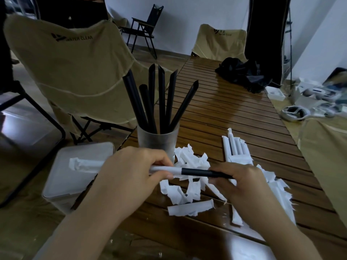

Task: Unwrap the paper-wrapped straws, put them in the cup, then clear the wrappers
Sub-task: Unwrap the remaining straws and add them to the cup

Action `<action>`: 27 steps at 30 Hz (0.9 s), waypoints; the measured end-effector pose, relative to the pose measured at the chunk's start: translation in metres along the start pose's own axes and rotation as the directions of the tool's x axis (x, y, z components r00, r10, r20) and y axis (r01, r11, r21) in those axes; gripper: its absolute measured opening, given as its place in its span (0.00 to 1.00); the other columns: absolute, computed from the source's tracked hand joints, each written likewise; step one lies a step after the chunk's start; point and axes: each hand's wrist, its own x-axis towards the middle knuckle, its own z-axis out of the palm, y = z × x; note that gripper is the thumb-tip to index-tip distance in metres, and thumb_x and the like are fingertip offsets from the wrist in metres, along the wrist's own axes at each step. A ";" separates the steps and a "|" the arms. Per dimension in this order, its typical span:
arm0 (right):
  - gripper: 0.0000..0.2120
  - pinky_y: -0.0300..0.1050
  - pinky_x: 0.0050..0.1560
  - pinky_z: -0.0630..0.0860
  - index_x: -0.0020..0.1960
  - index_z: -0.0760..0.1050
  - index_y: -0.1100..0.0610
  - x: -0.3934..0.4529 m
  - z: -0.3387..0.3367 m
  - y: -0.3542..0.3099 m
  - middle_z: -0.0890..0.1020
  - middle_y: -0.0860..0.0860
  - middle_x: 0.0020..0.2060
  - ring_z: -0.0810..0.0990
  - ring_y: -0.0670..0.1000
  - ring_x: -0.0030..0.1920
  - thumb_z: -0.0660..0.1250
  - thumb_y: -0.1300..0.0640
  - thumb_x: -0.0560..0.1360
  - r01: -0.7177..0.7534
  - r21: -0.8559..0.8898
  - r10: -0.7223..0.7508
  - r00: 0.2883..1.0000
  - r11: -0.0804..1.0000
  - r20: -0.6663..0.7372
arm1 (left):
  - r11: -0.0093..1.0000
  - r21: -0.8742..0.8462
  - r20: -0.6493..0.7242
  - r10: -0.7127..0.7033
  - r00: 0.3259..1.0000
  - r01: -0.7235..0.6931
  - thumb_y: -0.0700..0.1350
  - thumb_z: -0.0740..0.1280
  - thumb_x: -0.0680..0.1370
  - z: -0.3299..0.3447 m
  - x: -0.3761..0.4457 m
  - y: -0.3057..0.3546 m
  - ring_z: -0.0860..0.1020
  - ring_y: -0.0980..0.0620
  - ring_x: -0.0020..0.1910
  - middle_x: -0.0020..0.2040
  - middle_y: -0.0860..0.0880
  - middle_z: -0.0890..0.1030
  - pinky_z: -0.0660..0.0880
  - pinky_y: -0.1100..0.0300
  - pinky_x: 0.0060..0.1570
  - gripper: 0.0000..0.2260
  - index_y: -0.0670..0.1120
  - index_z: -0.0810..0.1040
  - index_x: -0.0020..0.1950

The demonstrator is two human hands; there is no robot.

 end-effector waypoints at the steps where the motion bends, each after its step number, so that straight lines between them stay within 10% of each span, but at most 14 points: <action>1: 0.11 0.32 0.36 0.70 0.43 0.83 0.47 0.000 -0.002 0.004 0.79 0.37 0.30 0.75 0.39 0.30 0.75 0.62 0.68 0.005 -0.053 -0.006 1.000 0.999 -0.008 | 1.000 0.004 0.004 -0.002 1.000 0.002 0.61 0.65 0.74 -0.001 0.000 -0.001 0.74 0.63 0.42 0.38 0.63 0.78 0.62 0.71 0.34 0.05 0.65 0.78 0.47; 5: 0.06 0.47 0.44 0.71 0.45 0.82 0.44 0.000 0.001 0.001 0.78 0.37 0.34 0.75 0.40 0.36 0.72 0.50 0.67 0.098 -0.210 -0.104 0.994 0.973 -0.018 | 1.000 0.001 -0.004 0.002 1.000 -0.002 0.61 0.66 0.73 0.001 0.000 -0.002 0.75 0.63 0.40 0.38 0.63 0.79 0.66 0.69 0.37 0.05 0.65 0.79 0.48; 16: 0.05 0.39 0.36 0.73 0.46 0.80 0.49 0.001 0.003 -0.002 0.79 0.39 0.36 0.78 0.44 0.36 0.68 0.58 0.74 0.095 -0.016 -0.096 0.993 0.995 -0.075 | 0.993 0.082 -0.016 0.088 0.996 -0.087 0.60 0.70 0.71 0.002 0.001 -0.001 0.74 0.63 0.46 0.48 0.65 0.79 0.65 0.71 0.43 0.17 0.64 0.72 0.58; 20: 0.07 0.35 0.32 0.67 0.48 0.77 0.48 -0.002 -0.003 0.002 0.74 0.37 0.35 0.74 0.43 0.35 0.64 0.59 0.78 0.085 -0.024 -0.084 0.996 0.996 0.040 | 0.985 0.104 -0.030 0.140 0.990 -0.136 0.57 0.64 0.75 -0.006 0.003 -0.003 0.75 0.64 0.42 0.42 0.65 0.79 0.67 0.71 0.39 0.05 0.63 0.74 0.50; 27: 0.10 0.31 0.28 0.67 0.56 0.68 0.39 -0.001 0.000 -0.021 0.69 0.37 0.44 0.72 0.43 0.35 0.61 0.46 0.75 0.210 -0.107 -0.204 0.977 0.972 0.066 | 0.977 -0.024 0.005 0.213 0.977 -0.213 0.61 0.57 0.76 -0.003 0.004 -0.001 0.78 0.66 0.42 0.41 0.65 0.80 0.77 0.64 0.38 0.12 0.61 0.78 0.51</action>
